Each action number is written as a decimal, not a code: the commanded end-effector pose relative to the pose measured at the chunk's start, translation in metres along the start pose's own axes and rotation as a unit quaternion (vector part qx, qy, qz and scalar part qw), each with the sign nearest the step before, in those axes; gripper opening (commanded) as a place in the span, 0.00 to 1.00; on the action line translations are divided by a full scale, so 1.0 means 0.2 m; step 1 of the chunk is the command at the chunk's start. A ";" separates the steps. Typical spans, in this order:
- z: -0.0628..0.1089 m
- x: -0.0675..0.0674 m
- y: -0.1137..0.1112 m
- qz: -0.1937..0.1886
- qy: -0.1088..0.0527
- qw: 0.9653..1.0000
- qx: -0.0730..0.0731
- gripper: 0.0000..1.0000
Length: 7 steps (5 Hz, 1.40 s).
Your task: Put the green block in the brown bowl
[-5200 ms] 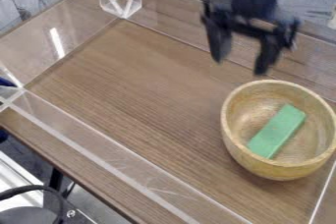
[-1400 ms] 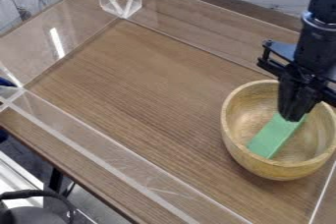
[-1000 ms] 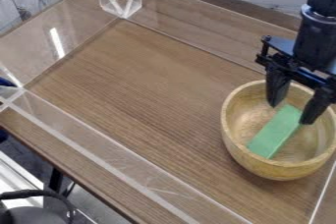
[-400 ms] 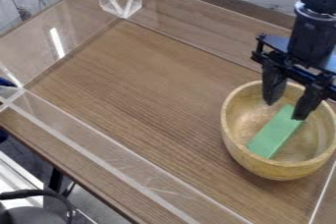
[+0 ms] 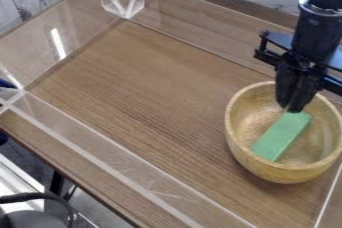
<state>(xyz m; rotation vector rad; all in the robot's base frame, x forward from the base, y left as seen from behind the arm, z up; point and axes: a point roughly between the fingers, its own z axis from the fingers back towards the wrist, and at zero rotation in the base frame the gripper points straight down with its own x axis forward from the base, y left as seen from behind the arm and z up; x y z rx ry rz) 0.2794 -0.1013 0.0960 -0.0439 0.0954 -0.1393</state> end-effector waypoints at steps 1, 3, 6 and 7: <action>0.13 0.05 0.00 0.003 -0.044 0.999 -0.008 1.00; 0.14 0.06 0.01 0.009 -0.043 0.999 -0.008 1.00; 0.14 0.07 0.02 0.014 -0.041 0.999 -0.007 0.00; 0.15 0.08 0.02 0.016 -0.040 0.999 -0.006 1.00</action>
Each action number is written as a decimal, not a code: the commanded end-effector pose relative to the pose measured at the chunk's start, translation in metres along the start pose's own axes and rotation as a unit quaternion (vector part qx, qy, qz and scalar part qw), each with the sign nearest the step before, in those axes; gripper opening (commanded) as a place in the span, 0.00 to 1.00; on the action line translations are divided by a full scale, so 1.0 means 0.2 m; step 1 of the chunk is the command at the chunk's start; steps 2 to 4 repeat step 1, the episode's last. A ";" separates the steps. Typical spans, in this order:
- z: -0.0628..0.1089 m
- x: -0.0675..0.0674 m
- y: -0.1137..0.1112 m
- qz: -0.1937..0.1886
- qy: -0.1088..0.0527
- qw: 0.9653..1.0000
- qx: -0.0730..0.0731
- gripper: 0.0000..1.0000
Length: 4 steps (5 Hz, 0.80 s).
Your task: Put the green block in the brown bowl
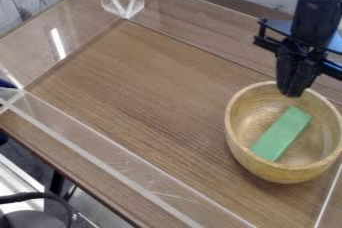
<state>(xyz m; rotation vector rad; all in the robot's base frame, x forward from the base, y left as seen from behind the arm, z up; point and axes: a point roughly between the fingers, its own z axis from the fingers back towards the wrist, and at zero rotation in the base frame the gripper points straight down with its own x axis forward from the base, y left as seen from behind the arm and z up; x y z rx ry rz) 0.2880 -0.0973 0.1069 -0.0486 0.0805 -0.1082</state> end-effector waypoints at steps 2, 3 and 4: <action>0.06 0.06 0.00 0.000 -0.029 1.000 -0.005 0.00; 0.06 0.06 0.00 0.000 -0.029 1.000 -0.005 0.00; 0.06 0.06 0.00 0.000 -0.029 1.000 -0.005 0.00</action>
